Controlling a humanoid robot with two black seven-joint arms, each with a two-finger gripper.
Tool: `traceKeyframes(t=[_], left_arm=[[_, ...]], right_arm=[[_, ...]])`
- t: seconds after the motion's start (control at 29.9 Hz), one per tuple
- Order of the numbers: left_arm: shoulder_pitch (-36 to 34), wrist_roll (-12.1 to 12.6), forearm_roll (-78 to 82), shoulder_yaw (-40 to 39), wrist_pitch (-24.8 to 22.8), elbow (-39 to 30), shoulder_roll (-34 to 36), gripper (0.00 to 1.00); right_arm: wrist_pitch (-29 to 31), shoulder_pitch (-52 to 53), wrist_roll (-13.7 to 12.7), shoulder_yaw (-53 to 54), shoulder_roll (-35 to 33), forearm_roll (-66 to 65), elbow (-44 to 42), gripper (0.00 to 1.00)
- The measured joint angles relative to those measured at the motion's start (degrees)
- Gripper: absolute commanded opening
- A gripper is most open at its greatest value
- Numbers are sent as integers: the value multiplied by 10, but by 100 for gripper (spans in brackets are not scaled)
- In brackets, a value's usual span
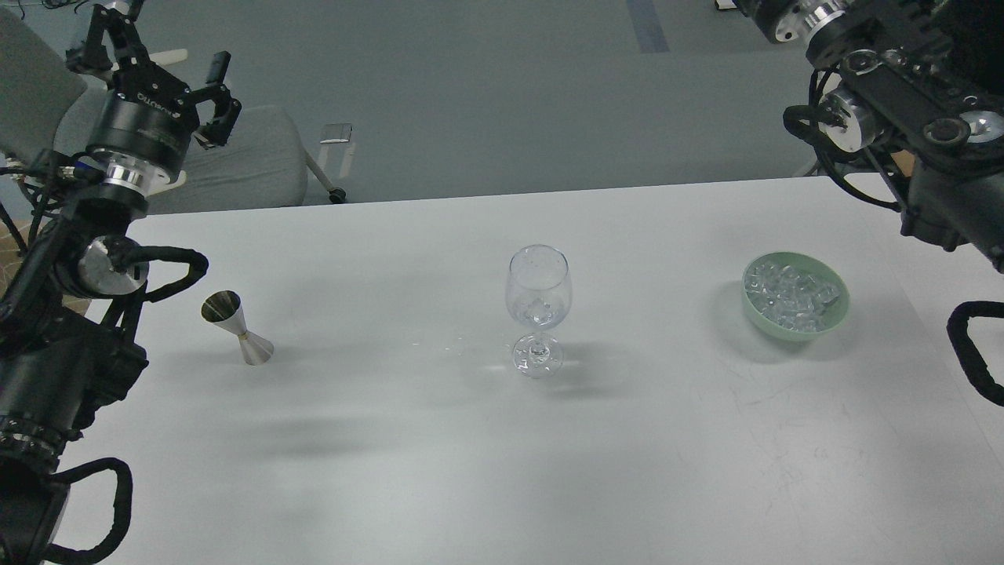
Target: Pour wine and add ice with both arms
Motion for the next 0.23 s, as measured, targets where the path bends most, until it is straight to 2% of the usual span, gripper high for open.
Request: traceKeyframes(t=[0.13, 0.23], left_arm=[[-37, 53, -3, 4, -3, 26, -23, 98], [-58, 64, -3, 4, -14, 42, -35, 98]], right_arm=[[3, -18, 5, 22, 11, 77, 0, 100], [7, -26, 7, 36, 26, 102, -3, 100]])
